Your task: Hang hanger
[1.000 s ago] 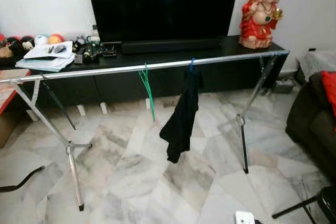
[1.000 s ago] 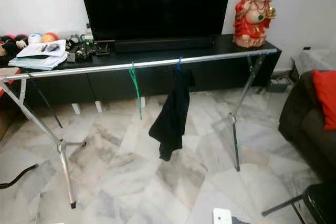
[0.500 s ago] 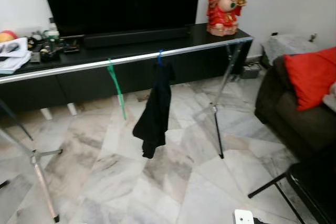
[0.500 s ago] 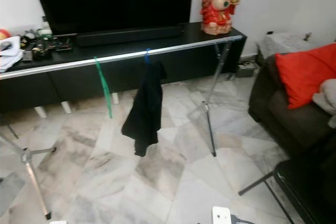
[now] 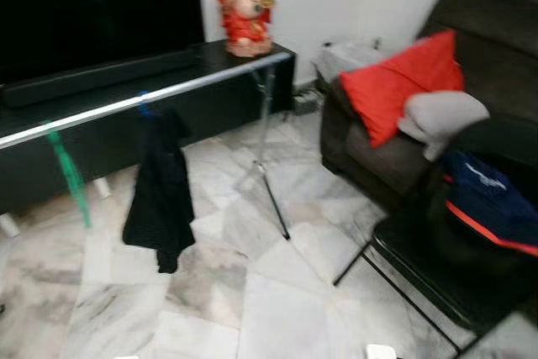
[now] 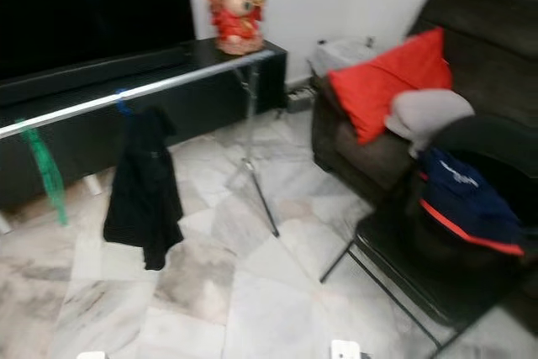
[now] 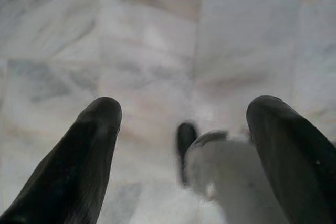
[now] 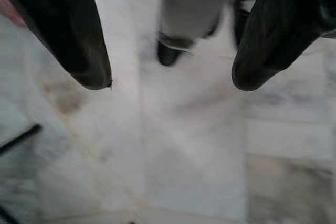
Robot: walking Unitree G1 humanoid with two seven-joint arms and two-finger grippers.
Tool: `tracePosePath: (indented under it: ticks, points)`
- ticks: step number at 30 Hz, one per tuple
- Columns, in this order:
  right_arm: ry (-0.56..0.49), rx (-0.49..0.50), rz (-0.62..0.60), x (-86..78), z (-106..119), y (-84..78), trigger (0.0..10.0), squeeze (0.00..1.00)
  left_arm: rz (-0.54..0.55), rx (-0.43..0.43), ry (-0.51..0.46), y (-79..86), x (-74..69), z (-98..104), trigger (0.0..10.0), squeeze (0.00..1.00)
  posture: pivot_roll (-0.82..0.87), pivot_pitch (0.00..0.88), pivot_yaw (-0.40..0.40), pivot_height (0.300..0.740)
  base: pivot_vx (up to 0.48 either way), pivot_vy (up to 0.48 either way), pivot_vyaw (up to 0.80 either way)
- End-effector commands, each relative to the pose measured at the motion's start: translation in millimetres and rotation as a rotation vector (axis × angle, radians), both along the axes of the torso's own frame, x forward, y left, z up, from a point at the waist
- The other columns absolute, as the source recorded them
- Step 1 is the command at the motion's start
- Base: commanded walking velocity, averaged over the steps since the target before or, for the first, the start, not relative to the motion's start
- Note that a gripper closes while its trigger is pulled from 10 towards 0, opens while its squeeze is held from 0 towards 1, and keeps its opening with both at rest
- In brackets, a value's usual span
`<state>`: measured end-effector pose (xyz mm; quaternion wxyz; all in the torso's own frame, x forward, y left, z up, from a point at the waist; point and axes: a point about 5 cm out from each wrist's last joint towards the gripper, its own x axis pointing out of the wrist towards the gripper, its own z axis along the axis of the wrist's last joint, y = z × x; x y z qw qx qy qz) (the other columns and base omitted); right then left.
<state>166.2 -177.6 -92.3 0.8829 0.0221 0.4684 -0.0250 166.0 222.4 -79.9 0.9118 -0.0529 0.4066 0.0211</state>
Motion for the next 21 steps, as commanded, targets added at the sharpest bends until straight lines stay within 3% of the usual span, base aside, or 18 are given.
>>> tracePosePath:
  ticks: [1, 7, 9, 10, 12, 21]
  points:
    - [-0.029, 0.006, 0.014, 9.4, 3.5, 8.7, 10.0, 0.0, 0.011, 0.019, 0.034, 7.2, -10.1, -3.1, 10.0, 0.0, 0.1, 0.0, 0.002, 0.74, 0.0, 0.0, 0.0]
    - [-0.04, 0.011, 0.006, 9.2, 3.3, 14.4, 10.0, 0.0, 0.013, 0.007, 0.037, 6.4, -10.5, -3.4, 10.0, 0.0, 0.1, 0.0, 0.001, 0.74, 0.0, 0.0, 0.0]
    - [-0.041, 0.005, -0.005, 6.3, 3.0, 4.2, 10.0, 0.0, 0.014, 0.004, 0.039, 6.1, -10.9, -3.7, 10.0, 0.0, 0.1, 0.001, 0.0, 0.74, 0.0, 0.0, 0.0]
    - [-0.039, -0.008, -0.017, 2.5, 3.6, -13.9, 10.0, 0.0, 0.014, 0.002, 0.039, 5.9, -11.2, -3.9, 10.0, 0.0, 0.1, 0.002, 0.001, 0.74, 0.274, 0.0, 0.0]
    - [-0.039, -0.016, -0.025, 0.8, 4.7, -25.4, 10.0, 0.0, 0.014, 0.001, 0.039, 5.9, -11.4, -3.9, 10.0, 0.0, 0.1, 0.003, 0.001, 0.74, 0.296, 0.0, 0.0]
    - [-0.037, -0.021, -0.037, 0.5, 6.3, -35.3, 10.0, 0.0, 0.013, -0.001, 0.041, 6.3, -11.9, -4.0, 10.0, 0.0, 0.1, 0.008, 0.002, 0.74, 0.325, 0.0, 0.0]
